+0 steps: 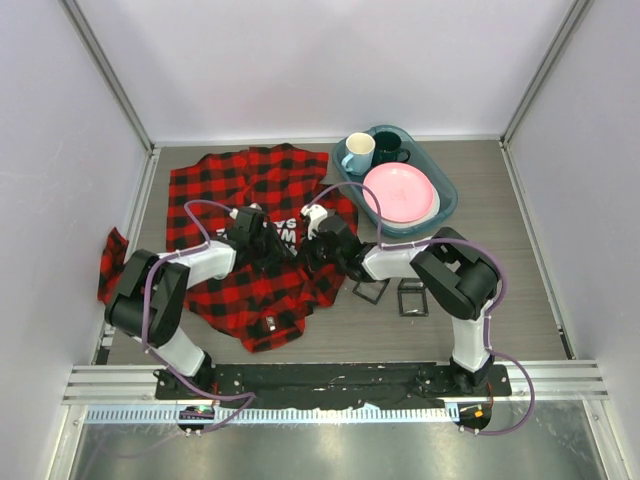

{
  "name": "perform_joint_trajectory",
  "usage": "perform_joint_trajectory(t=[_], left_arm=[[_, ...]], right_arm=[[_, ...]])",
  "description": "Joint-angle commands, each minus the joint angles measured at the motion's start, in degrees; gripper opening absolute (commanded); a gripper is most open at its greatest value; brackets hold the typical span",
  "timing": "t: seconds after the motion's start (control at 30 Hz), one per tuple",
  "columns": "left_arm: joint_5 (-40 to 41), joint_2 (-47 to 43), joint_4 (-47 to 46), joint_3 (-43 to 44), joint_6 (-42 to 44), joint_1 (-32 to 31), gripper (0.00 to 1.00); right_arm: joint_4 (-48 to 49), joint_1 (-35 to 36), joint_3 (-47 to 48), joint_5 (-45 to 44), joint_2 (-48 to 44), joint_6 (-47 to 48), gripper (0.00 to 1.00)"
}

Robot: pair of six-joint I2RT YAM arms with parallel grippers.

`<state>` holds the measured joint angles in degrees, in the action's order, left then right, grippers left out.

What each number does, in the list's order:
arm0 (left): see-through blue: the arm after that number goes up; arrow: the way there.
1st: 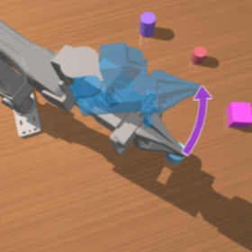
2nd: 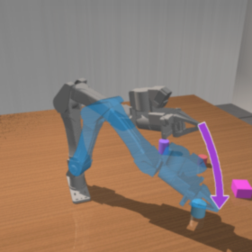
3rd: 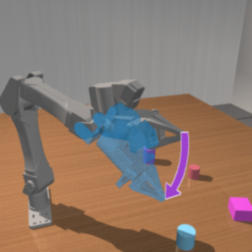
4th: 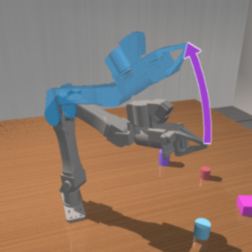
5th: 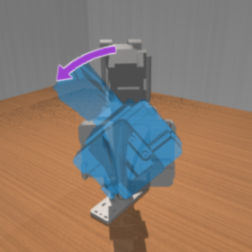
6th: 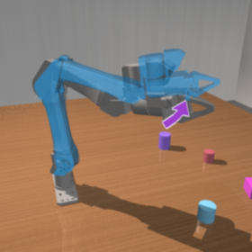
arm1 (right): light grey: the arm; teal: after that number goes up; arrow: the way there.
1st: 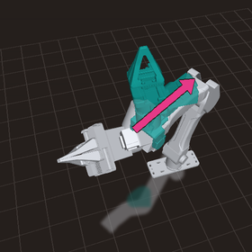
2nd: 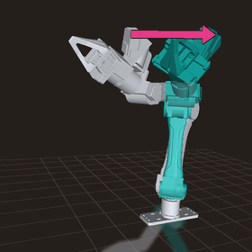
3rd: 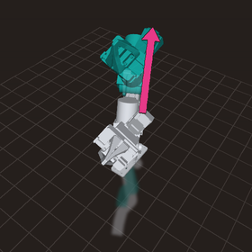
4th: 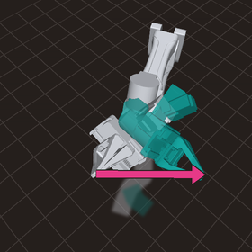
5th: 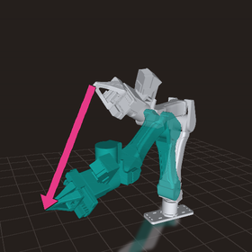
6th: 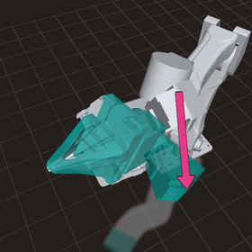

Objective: Remove the brooch from the garment

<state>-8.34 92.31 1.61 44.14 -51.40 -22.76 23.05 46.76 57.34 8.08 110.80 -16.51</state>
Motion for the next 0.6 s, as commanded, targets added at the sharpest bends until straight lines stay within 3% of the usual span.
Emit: perform_joint_trajectory(t=[0.0,0.17,0.57], left_arm=[[0.87,1.38,-1.78,3.49,0.25,-0.09,0.38],[3.06,1.03,-0.11,4.11,-0.19,0.61,0.39],[4.12,-0.99,-0.29,4.82,0.33,2.02,0.51]], right_arm=[[-1.16,2.98,2.77,2.74,0.46,3.06,0.01],[-1.51,3.6,2.6,2.3,0.38,2.98,0.01],[-0.99,3.34,1.72,1.69,0.2,1.4,0.01]])
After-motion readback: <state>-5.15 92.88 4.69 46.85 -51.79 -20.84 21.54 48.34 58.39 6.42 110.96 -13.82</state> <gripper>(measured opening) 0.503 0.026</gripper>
